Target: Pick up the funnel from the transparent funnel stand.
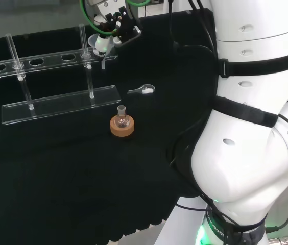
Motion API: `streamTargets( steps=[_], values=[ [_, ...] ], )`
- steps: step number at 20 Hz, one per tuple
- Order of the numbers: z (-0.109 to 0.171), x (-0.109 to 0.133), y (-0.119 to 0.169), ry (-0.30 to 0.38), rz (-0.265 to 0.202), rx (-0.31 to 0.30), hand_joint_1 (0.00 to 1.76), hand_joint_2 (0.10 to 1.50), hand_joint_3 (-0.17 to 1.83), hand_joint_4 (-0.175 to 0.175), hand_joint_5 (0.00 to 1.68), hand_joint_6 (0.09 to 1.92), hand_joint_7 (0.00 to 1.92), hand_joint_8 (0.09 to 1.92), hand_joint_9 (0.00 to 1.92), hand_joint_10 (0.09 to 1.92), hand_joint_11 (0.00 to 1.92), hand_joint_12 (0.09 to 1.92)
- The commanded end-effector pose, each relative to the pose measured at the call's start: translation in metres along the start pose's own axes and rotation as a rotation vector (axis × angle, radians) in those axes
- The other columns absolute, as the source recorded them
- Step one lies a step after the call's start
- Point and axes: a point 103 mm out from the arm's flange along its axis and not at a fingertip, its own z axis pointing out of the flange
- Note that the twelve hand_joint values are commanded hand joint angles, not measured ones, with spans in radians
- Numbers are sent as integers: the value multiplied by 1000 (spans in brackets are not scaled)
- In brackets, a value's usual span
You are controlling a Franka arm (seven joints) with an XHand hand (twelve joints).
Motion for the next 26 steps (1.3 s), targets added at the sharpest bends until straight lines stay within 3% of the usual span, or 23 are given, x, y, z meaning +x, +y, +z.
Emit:
streamTargets(
  steps=[1, 4, 6, 13, 22, 23, 24, 26],
  values=[
    [-9, -5, -11, -35, 110, -206, 697, 799, 471, -35, 604, 117, 571, 688, 866, 516, 574, 1323],
    [-20, -4, -20, -53, 113, -331, 727, 857, 490, -22, 776, 407, 760, 652, 1015, 429, 667, 1253],
    [-27, -2, -23, -74, 111, -356, 750, 872, 501, -11, 822, 559, 840, 642, 1082, 398, 720, 1214],
    [-59, -1, -46, -114, 86, -310, 791, 882, 514, -15, 851, 677, 910, 642, 1170, 353, 812, 1139],
    [-88, -12, -109, -135, 158, -289, 790, 881, 516, -13, 836, 689, 914, 645, 1175, 340, 802, 1129],
    [-90, -12, -118, -147, 208, -277, 789, 881, 516, -12, 833, 690, 913, 645, 1174, 339, 800, 1129],
    [-91, -12, -126, -153, 219, -275, 789, 880, 517, -12, 831, 691, 913, 645, 1174, 338, 799, 1129],
    [-93, -9, -140, -163, 219, -280, 787, 879, 517, -11, 828, 694, 912, 646, 1175, 335, 795, 1130]
  ],
)
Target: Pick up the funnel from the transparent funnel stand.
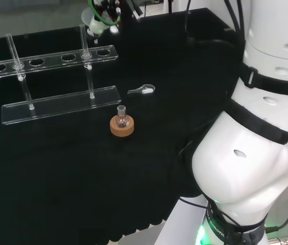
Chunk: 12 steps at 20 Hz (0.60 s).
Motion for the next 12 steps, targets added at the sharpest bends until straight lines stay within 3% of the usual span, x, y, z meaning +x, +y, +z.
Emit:
streamTargets(
  steps=[1, 12],
  values=[
    [-45, -16, -73, -90, 103, 15, 787, 879, 518, -11, 826, 696, 911, 645, 1174, 334, 794, 1131],
    [-36, -14, -129, -102, 110, 56, 784, 874, 523, -8, 815, 708, 902, 645, 1169, 323, 780, 1141]
  ],
)
